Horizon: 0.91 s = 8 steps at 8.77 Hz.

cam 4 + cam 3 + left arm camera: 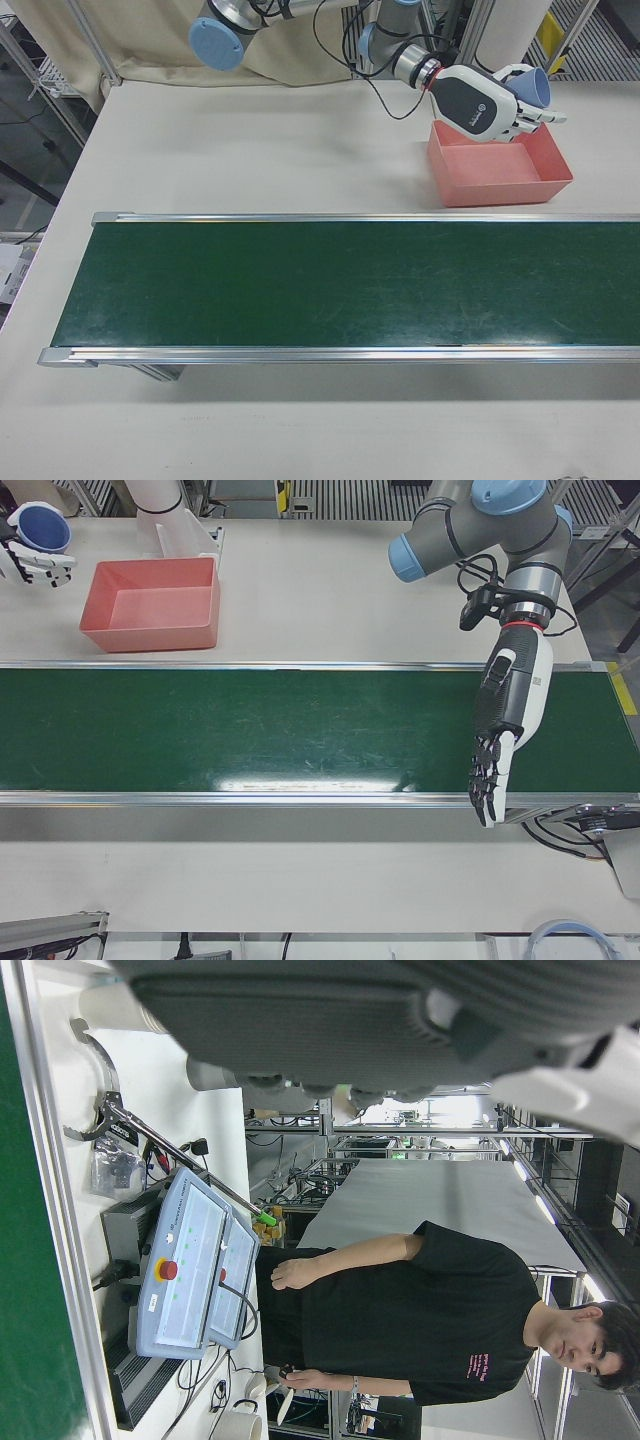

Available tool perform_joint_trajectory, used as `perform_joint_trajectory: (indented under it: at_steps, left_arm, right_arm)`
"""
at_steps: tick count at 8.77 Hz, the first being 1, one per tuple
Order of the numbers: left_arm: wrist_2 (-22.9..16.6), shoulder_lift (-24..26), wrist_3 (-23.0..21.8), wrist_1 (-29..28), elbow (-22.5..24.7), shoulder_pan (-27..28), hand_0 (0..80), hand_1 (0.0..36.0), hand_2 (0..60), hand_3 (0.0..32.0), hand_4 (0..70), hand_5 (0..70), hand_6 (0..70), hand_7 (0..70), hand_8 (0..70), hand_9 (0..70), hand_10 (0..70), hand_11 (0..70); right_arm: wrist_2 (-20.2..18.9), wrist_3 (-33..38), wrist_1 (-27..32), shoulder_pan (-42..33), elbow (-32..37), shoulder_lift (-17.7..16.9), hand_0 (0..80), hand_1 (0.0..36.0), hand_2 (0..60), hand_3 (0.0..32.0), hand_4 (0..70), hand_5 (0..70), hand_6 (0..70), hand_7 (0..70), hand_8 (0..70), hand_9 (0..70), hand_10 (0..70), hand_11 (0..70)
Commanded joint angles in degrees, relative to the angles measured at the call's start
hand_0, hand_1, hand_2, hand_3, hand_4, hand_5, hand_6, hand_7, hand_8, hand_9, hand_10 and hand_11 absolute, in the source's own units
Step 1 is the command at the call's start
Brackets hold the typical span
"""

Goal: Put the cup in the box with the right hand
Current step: 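Lift the cup off the belt and carry it over the pink tray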

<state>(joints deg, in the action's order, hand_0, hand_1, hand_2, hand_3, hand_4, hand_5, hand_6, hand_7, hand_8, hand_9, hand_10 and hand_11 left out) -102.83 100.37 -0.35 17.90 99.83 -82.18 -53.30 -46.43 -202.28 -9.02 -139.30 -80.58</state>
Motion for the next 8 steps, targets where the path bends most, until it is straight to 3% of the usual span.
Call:
perform_joint_trajectory:
  at_steps: [1, 2, 3, 4, 5, 8]
  left_arm:
    - [0.0, 0.0, 0.0, -0.1, -0.1, 0.0, 0.0, 0.0, 0.0, 0.0, 0.0, 0.0, 0.0, 0.0, 0.0, 0.0, 0.0, 0.0]
    - [0.0, 0.0, 0.0, -0.1, -0.1, 0.1, 0.0, 0.0, 0.0, 0.0, 0.0, 0.0, 0.0, 0.0, 0.0, 0.0, 0.0, 0.0]
    - [0.0, 0.0, 0.0, -0.1, -0.1, 0.0, 0.0, 0.0, 0.0, 0.0, 0.0, 0.0, 0.0, 0.0, 0.0, 0.0, 0.0, 0.0]
    - [0.0, 0.0, 0.0, -0.1, -0.1, 0.0, 0.0, 0.0, 0.0, 0.0, 0.0, 0.0, 0.0, 0.0, 0.0, 0.0, 0.0, 0.0]
    - [0.0, 0.0, 0.0, -0.1, -0.1, 0.0, 0.0, 0.0, 0.0, 0.0, 0.0, 0.0, 0.0, 0.0, 0.0, 0.0, 0.0, 0.0]
    - [0.0, 0.0, 0.0, 0.0, 0.0, 0.0, 0.0, 0.0, 0.0, 0.0, 0.0, 0.0, 0.0, 0.0, 0.0, 0.0, 0.0, 0.0]
  right_arm:
    - [1.2, -0.6, 0.5, 4.1, 0.3, 0.3, 43.1, 22.6, 55.6, 0.0, 0.0, 9.8, 19.0, 70.0, 30.5, 51.8, 19.4, 29.9]
    - [1.3, -0.6, 0.5, 4.3, 0.3, 0.3, 45.9, 22.9, 42.6, 0.0, 0.0, 6.7, 7.3, 23.7, 6.7, 14.2, 4.8, 9.1]
    - [1.3, -0.6, 0.5, 4.4, 0.3, 0.3, 47.2, 22.1, 28.9, 0.0, 0.0, 5.5, 3.4, 8.4, 0.0, 0.9, 0.0, 0.5]
    - [1.3, -0.6, 0.5, 4.5, 0.3, 0.3, 47.6, 21.2, 21.6, 0.0, 0.0, 4.9, 1.7, 1.7, 0.0, 0.0, 0.0, 0.0]
    - [1.3, -0.6, 0.5, 4.5, 0.3, 0.3, 47.4, 19.9, 18.1, 0.0, 0.0, 4.6, 1.3, 0.3, 0.0, 0.0, 0.0, 0.0]
    - [1.3, -0.5, 0.5, 4.5, 0.3, 0.3, 46.8, 18.4, 15.7, 0.0, 0.0, 4.6, 2.0, 3.2, 0.0, 0.0, 0.0, 0.0]
